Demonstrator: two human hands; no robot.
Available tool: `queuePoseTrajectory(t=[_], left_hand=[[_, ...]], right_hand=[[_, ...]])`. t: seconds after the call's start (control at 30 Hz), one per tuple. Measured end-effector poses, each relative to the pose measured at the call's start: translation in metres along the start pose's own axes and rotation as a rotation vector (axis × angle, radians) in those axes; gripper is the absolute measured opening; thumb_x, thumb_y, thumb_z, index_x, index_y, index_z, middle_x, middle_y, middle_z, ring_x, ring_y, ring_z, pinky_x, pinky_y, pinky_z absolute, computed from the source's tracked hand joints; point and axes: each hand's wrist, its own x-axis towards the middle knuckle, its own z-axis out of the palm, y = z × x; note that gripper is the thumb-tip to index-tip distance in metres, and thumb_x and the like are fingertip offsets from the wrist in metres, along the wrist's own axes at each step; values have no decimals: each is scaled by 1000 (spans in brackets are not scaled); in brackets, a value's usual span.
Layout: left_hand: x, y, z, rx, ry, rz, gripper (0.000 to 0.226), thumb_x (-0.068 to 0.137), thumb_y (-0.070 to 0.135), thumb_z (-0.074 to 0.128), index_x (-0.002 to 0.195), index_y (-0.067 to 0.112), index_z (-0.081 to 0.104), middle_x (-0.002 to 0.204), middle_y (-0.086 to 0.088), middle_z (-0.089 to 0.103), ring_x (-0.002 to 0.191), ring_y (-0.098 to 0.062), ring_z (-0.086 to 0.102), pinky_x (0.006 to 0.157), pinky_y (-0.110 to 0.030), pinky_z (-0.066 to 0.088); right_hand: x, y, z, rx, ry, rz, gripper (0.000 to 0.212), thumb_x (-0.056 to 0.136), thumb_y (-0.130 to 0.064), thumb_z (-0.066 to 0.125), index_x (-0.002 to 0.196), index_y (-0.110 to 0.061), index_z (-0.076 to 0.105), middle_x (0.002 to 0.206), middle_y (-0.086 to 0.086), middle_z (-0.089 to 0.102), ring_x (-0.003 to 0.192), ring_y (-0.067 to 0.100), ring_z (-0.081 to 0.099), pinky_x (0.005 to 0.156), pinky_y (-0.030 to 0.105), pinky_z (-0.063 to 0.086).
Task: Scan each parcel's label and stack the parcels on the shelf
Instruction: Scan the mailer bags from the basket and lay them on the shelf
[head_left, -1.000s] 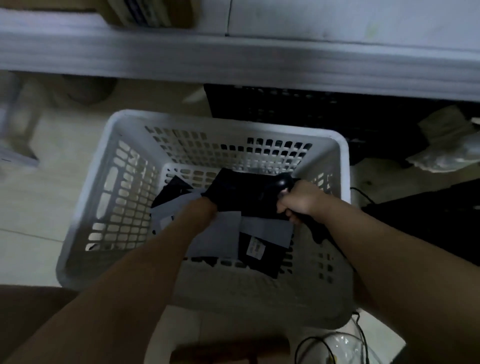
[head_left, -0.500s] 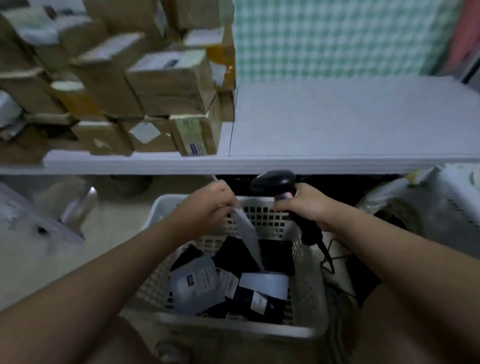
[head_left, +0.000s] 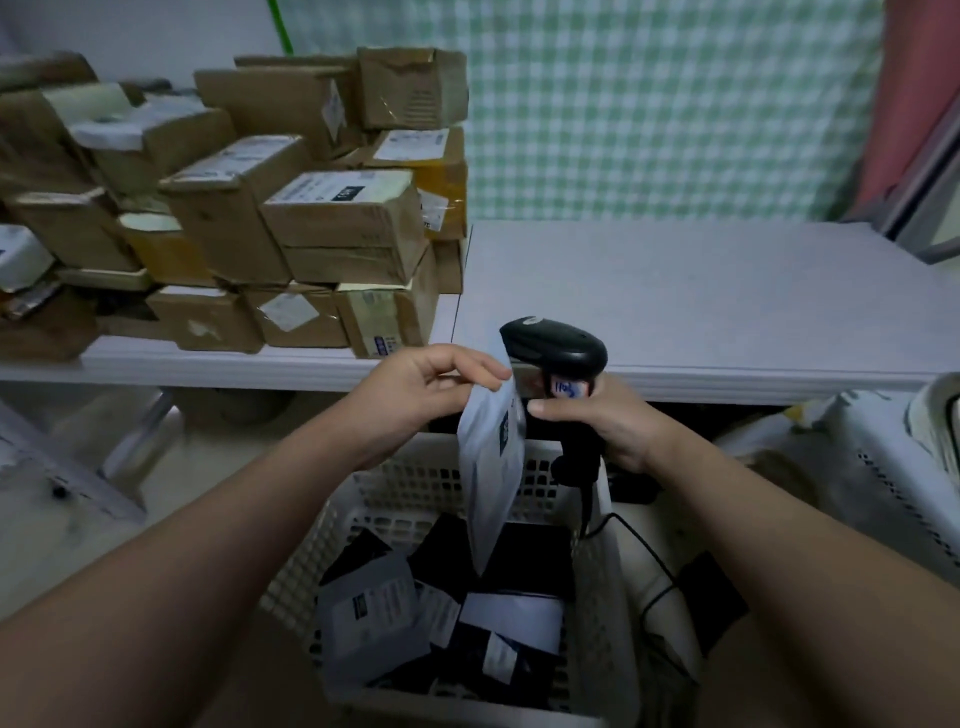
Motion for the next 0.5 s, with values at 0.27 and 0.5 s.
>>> queuePoseTrajectory(t=[0.27, 0.5], left_hand=[[6, -4, 0, 36, -74, -62, 25, 88, -11, 55, 81, 10, 67, 98, 10, 71, 96, -2, 64, 80, -15, 48], [-1, -1, 0, 142, -191, -65, 27, 90, -10, 52, 82, 11, 66, 109, 3, 68, 109, -5, 62, 86, -15, 46]], right_hand=[[15, 6, -5, -44, 104, -52, 30, 74, 4, 77, 99, -9, 69, 98, 6, 72, 99, 24, 67, 94, 42, 52], [20, 8, -1, -51, -23, 51, 33, 74, 14, 66, 98, -7, 69, 91, 10, 72, 89, 26, 69, 85, 40, 56]])
